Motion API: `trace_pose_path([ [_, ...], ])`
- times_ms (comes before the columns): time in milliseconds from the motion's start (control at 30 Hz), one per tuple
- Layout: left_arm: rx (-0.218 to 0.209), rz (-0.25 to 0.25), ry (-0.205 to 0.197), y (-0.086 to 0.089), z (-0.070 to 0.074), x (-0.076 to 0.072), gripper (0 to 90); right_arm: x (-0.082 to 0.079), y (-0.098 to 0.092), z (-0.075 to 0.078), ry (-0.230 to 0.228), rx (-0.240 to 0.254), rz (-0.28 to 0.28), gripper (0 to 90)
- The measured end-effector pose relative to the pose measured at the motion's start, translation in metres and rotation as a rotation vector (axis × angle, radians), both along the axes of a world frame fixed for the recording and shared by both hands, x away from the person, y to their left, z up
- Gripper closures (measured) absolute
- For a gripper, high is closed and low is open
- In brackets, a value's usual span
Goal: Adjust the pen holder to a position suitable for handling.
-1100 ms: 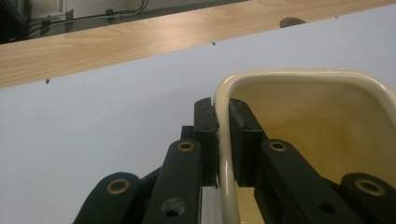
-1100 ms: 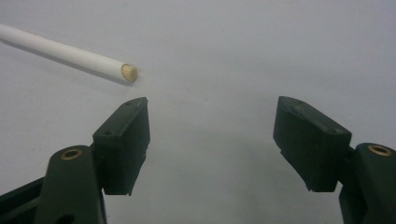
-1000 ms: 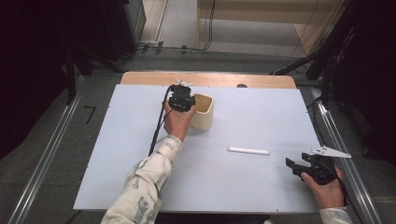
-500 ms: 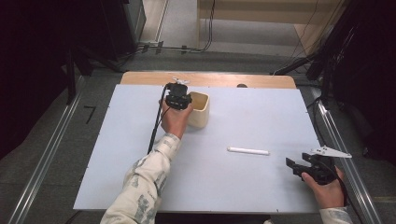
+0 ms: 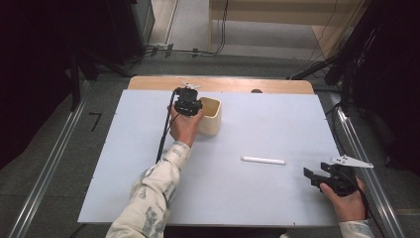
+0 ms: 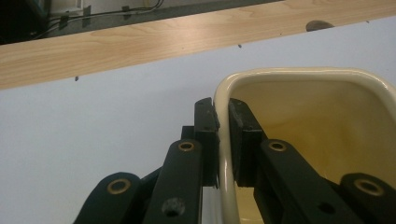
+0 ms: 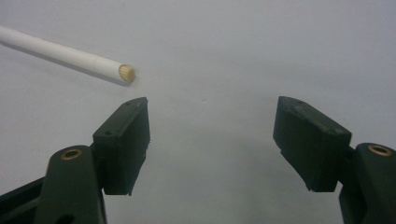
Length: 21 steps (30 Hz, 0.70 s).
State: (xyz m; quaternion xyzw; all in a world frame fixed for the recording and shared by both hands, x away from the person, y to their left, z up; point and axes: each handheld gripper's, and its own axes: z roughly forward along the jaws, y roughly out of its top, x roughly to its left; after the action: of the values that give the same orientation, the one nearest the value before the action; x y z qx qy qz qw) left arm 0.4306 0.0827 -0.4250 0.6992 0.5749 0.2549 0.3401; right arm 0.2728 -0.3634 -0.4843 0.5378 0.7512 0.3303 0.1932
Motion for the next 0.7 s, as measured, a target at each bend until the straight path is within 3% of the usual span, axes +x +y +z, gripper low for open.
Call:
trace_pose_path([
  [167, -0.028, -0.012, 0.003, 0.000, 0.000, 0.000, 83.7, 0.000, 0.001, 0.000, -0.003, 0.000, 0.005, 26.0],
  [333, -0.053, -0.015, 0.012, 0.002, 0.000, 0.000, 75.8, 0.000, 0.001, 0.000, -0.002, 0.000, 0.002, 26.0],
  [700, -0.125, -0.044, -0.047, 0.013, 0.011, -0.016, 57.4, 0.000, 0.001, 0.000, -0.001, -0.003, 0.003, 26.0],
])
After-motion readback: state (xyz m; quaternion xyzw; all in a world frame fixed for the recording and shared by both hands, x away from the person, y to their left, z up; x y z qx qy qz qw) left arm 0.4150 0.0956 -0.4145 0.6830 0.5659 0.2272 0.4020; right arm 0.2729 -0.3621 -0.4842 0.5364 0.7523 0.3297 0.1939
